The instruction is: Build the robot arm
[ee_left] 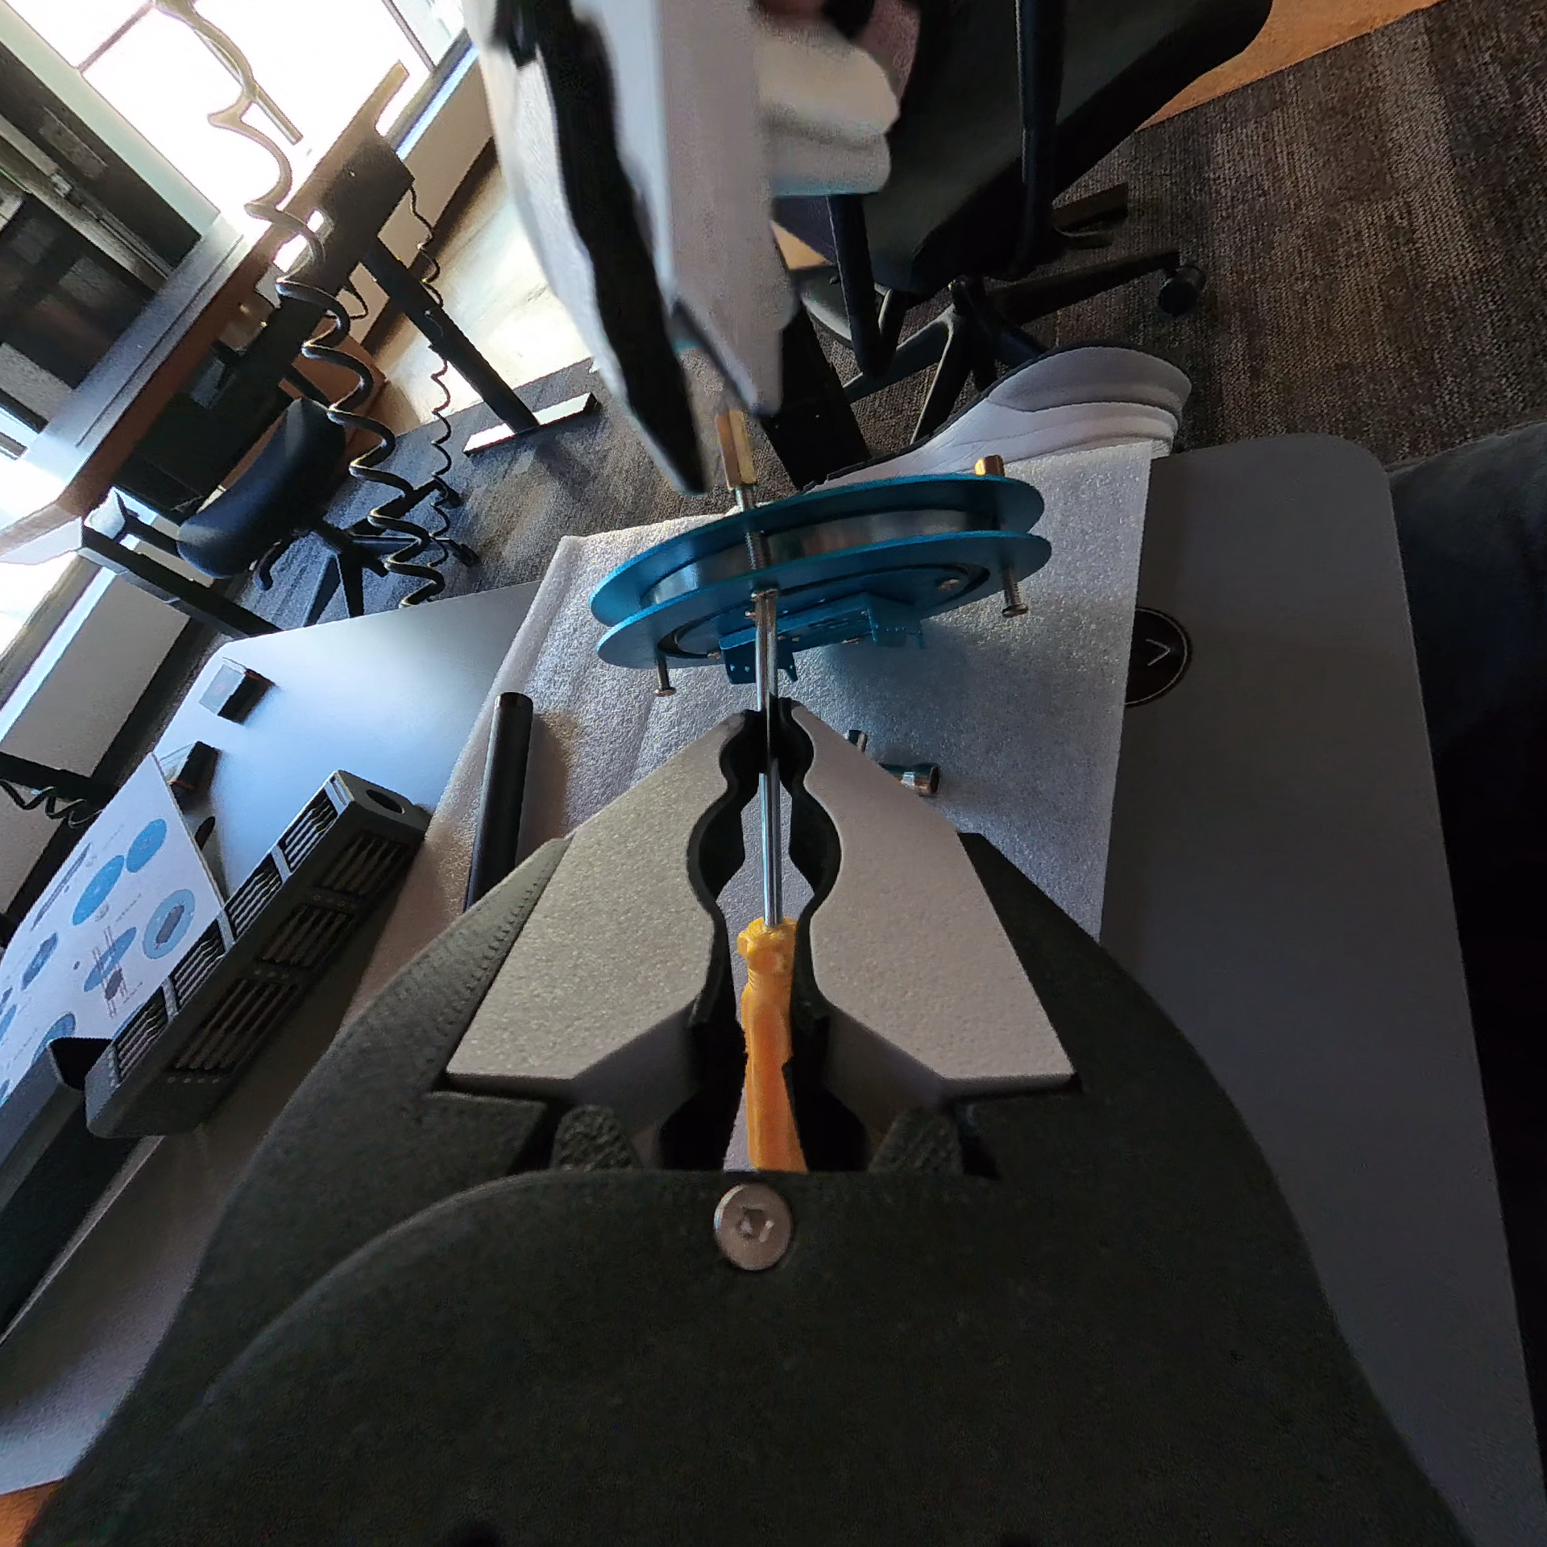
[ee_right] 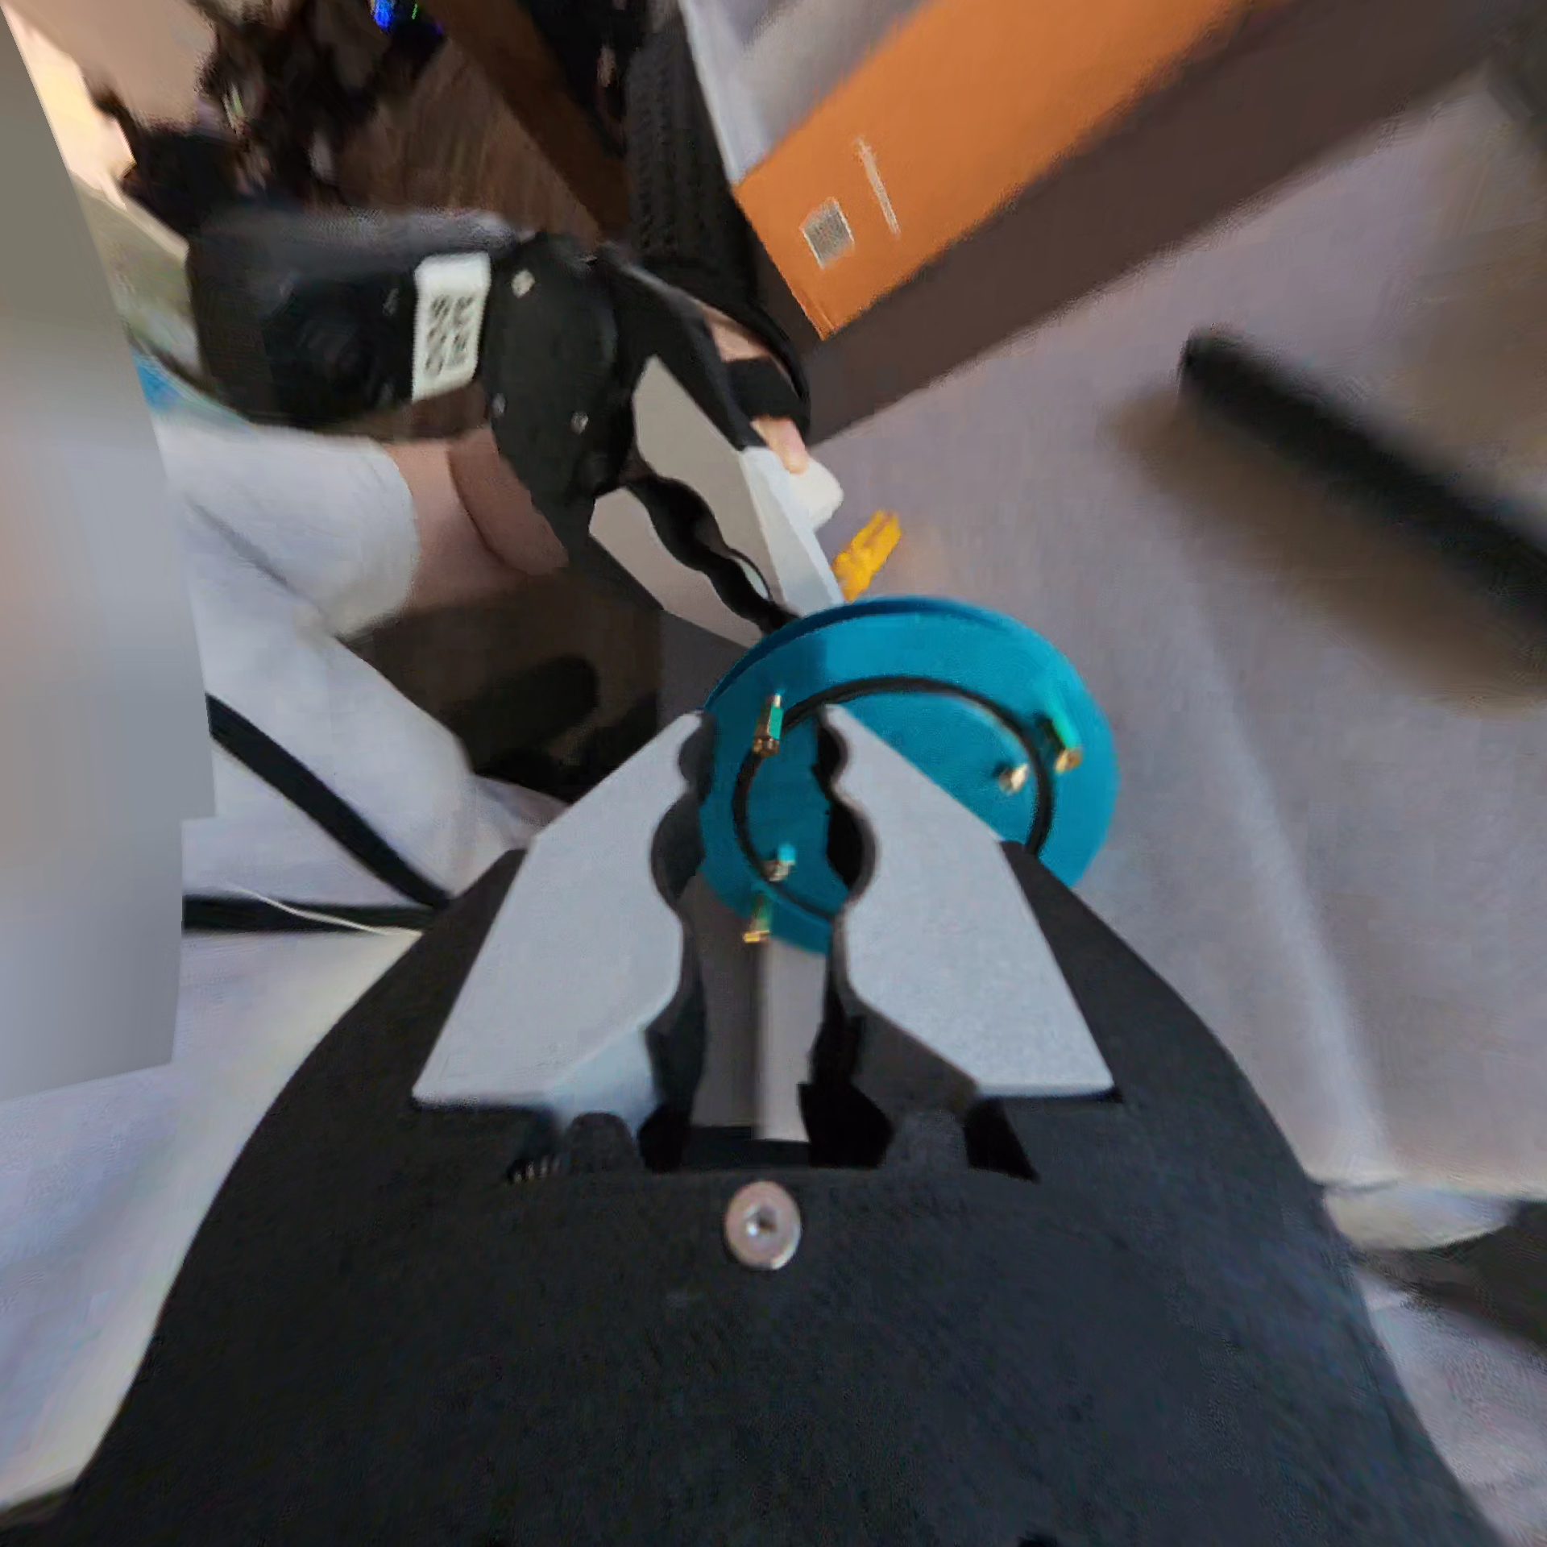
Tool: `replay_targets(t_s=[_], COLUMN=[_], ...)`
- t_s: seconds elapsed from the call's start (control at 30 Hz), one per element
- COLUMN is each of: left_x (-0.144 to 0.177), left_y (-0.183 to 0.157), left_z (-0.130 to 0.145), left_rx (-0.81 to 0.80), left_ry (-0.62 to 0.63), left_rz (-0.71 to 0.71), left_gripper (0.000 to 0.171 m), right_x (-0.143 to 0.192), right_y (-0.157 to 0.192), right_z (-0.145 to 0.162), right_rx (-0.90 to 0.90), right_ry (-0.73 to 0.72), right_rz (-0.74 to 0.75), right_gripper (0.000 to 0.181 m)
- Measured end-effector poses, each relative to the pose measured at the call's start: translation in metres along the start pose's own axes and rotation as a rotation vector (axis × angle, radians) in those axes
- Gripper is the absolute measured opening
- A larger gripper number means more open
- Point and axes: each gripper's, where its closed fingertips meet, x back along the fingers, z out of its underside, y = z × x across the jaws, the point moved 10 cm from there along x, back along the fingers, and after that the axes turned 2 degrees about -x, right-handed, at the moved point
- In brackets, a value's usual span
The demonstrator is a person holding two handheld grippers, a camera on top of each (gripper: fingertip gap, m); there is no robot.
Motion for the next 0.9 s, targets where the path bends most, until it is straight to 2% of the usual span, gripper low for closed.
replay_targets(t_s=[0.07, 0.13, 0.27, 0.3, 0.37, 0.43, 0.6, 0.73, 0.8, 0.9], left_x=[0.000, 0.001, 0.000, 0.000, 0.000, 0.000, 0.000, 0.000, 0.000, 0.000], left_y=[0.000, -0.001, 0.000, 0.000, 0.001, 0.000, 0.000, 0.000, -0.001, -0.002], left_z=[0.000, 0.001, 0.001, 0.001, 0.001, 0.001, 0.001, 0.000, 0.000, -0.001], left_rx=[0.000, 0.003, 0.014, 0.016, 0.014, 0.013, 0.010, 0.005, -0.005, -0.012], left_ry=[-0.002, -0.006, -0.008, -0.008, -0.006, -0.005, -0.002, 0.004, 0.008, 0.009], left_rz=[0.000, 0.003, 0.004, 0.004, 0.001, -0.001, -0.001, -0.006, -0.011, -0.017], left_gripper=[0.003, 0.003, 0.003, 0.003, 0.002, 0.002, 0.002, 0.002, 0.002, 0.002], right_x=[0.004, 0.004, -0.015, -0.020, -0.030, -0.039, -0.048, -0.053, -0.053, -0.047], right_y=[0.010, 0.018, 0.054, 0.061, 0.073, 0.079, 0.077, 0.080, 0.081, 0.078], right_z=[0.006, 0.010, 0.007, 0.007, 0.011, 0.016, 0.017, 0.015, 0.009, -0.011], right_rx=[0.382, 0.687, 1.051, 1.130, 1.293, 1.404, 1.395, 1.400, 1.314, 0.992], right_ry=[-0.033, 0.005, 0.276, 0.335, 0.429, 0.516, 0.657, 0.736, 0.769, 0.771], right_rz=[0.095, 0.308, 0.563, 0.642, 0.769, 0.855, 0.953, 0.972, 0.933, 0.769], right_gripper=[0.033, 0.039, 0.048, 0.041, 0.014, 0.011, 0.007, 0.006, 0.005, 0.005])
